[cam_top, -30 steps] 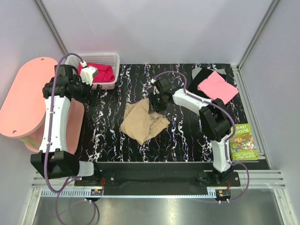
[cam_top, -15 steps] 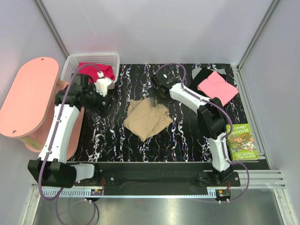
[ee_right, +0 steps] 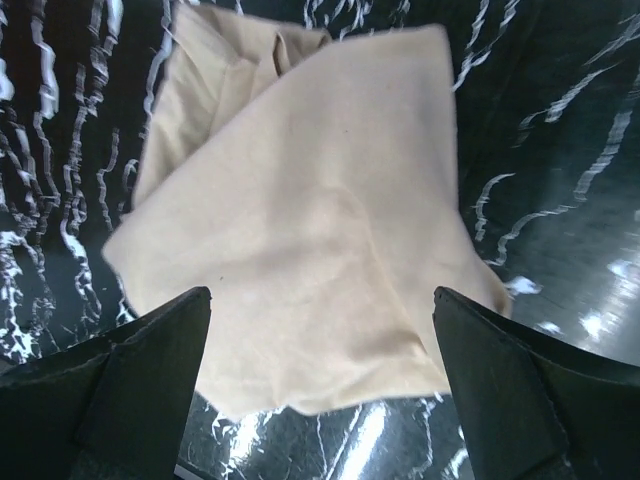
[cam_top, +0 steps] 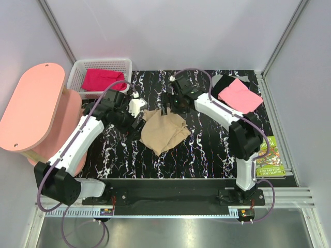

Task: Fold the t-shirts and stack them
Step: Fold the long partially folded tshirt into a neat square

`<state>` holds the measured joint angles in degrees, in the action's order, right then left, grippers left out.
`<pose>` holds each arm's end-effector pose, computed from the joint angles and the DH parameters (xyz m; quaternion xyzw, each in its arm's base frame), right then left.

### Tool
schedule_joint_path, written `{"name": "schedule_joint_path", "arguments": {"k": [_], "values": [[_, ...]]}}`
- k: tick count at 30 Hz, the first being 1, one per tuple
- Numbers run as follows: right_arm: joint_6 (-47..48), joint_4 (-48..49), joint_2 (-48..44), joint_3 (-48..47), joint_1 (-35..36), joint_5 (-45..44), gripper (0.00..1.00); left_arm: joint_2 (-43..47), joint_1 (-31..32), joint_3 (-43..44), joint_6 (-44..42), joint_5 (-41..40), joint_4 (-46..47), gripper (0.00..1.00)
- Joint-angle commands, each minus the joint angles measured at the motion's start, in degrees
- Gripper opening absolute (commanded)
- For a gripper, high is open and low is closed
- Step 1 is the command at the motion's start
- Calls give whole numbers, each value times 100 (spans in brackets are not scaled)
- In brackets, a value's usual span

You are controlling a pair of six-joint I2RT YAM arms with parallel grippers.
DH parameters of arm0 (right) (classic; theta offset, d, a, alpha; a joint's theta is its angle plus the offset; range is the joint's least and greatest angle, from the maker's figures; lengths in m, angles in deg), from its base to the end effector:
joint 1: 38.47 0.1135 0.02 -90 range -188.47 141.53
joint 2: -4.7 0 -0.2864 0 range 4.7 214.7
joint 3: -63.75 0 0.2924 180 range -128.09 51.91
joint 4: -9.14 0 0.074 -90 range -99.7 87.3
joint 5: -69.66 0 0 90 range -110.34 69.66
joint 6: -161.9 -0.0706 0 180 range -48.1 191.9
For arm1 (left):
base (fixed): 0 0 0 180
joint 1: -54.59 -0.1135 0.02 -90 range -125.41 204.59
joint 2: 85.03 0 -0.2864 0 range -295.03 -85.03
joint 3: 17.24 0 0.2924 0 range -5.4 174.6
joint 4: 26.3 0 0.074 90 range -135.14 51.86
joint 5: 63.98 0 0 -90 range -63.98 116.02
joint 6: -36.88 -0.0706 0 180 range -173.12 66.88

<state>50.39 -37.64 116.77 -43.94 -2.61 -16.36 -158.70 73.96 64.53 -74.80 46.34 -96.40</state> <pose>0.4102 0.3026 0.2441 -0.1292 0.9337 0.1882 0.2758 0.2700 -0.1209 0.3058 0.3748 0.8795 -0.1663 0.2415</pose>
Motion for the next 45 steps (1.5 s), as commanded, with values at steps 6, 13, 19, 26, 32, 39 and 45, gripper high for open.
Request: {"name": "schedule_joint_path", "arguments": {"k": [6, 13, 19, 26, 32, 39, 45], "values": [[-46, 181, 860, -127, -167, 463, 100, -604, 866, -67, 269, -414, 553, 99], [323, -39, 554, -83, -175, 216, 99, -193, 936, -155, 233, -493, 535, 99], [666, -101, 157, -188, -175, -82, 100, 415, 568, 195, 234, -371, 421, 99], [1009, -312, 640, -495, -211, -373, 100, 599, 181, 337, 146, -327, 166, 99], [1062, -321, 1088, -592, -307, -338, 100, 731, 31, 302, 119, -291, 78, 99], [1080, -321, 1352, -821, -421, 13, 83, 828, -100, 407, 67, -309, -19, 99], [1027, -312, 1274, -830, -439, 251, 26, 828, -180, 364, 5, -335, -28, 99]]}}
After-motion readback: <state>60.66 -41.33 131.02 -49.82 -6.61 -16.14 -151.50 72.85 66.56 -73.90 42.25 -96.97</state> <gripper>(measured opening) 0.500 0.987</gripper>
